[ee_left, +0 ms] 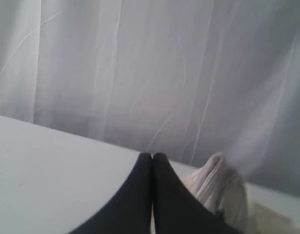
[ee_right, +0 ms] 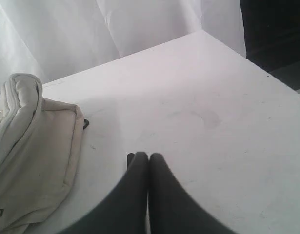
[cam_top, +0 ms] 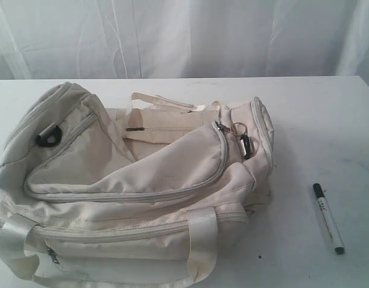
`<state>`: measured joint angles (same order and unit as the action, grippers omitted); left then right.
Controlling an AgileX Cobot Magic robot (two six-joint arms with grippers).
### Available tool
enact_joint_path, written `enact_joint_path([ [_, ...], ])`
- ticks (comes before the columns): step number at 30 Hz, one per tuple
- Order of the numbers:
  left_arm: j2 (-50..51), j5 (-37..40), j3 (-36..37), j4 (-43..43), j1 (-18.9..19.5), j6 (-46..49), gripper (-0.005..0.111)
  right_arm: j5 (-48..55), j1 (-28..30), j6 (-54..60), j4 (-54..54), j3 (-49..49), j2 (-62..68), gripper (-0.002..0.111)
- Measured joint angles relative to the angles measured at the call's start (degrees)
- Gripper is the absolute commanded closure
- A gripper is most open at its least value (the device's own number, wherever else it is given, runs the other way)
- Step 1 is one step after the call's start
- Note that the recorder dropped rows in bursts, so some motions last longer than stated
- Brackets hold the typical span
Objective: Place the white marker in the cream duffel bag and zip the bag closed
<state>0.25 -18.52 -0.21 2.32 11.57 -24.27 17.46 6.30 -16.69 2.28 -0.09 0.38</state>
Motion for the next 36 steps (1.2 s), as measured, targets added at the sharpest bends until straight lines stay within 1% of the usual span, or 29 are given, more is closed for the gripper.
enact_joint_path([
  [3,-0.08,-8.91,0.0,4.37,0.0,-6.77,0.107,0.0,0.0,0.0,0.0,0.0,0.0,0.108],
  [6,-0.08,-19.09,0.0,11.36,0.0,-8.93,0.107,0.0,0.0,0.0,0.0,0.0,0.0,0.108],
  [9,-0.13,-22.72,-1.81,18.35,0.0,-10.46,0.107,0.0,0.0,0.0,0.0,0.0,0.0,0.108],
  [11,0.66,-23.65,-4.28,20.72,0.0,-11.01,0.107,0.0,0.0,0.0,0.0,0.0,0.0,0.108],
  [15,4.33,-24.37,-10.06,21.81,0.0,-11.26,0.107,0.0,0.0,0.0,0.0,0.0,0.0,0.108],
  [17,7.1,-25.29,-13.07,23.92,0.0,-11.26,0.107,0.0,0.0,0.17,-1.23,0.0,0.0,0.108],
  [18,8.69,-25.83,-14.75,26.4,0.0,-11.26,0.107,0.0,0.0,0.44,-1.91,0.0,0.0,0.108],
  [19,10.43,-26.44,-16.38,30.03,0.0,-11.26,0.107,-0.12,0.0,0.77,-2.75,0.0,0.0,0.108],
  [21,14.02,-27.46,-19.15,40.48,0.0,-11.26,0.107,-1.1,0.0,0.88,-3.24,0.0,0.0,0.108],
  [24,20.73,-28.01,-20.8,56.16,0.0,-12.8,0.107,-4.88,0.0,0.88,-3.65,0.0,0.0,0.108],
  [25,23.55,-27.18,-20.79,60.06,-0.11,-14.72,0.107,-6.69,0.0,0.88,-3.65,0.0,0.0,0.108],
  [27,29.6,-24.33,-20.79,63.72,-0.11,-19.4,0.107,-8.7,0.0,0.88,-3.89,0.0,0.0,0.108],
  [30,37.8,-21.09,-21.03,64.41,-0.11,-26.45,0.107,-11.27,0.0,1.89,-4.15,0.0,0.0,0.108],
  [32,42.38,-20.36,-22.69,65.25,-0.11,-32.81,0.107,-15.03,0.0,3.61,-4.3,0.0,0.0,0.108],
  [34,46.31,-19.37,-25.97,68.24,-0.11,-41.01,0.107,-22.24,0.0,4.78,-4.41,0.0,-0.04,0.108],
  [36,49.61,-18.25,-29.73,74.34,-0.11,-49.67,0.107,-30.51,0.0,6.58,-4.41,0.0,-0.13,0.108],
])
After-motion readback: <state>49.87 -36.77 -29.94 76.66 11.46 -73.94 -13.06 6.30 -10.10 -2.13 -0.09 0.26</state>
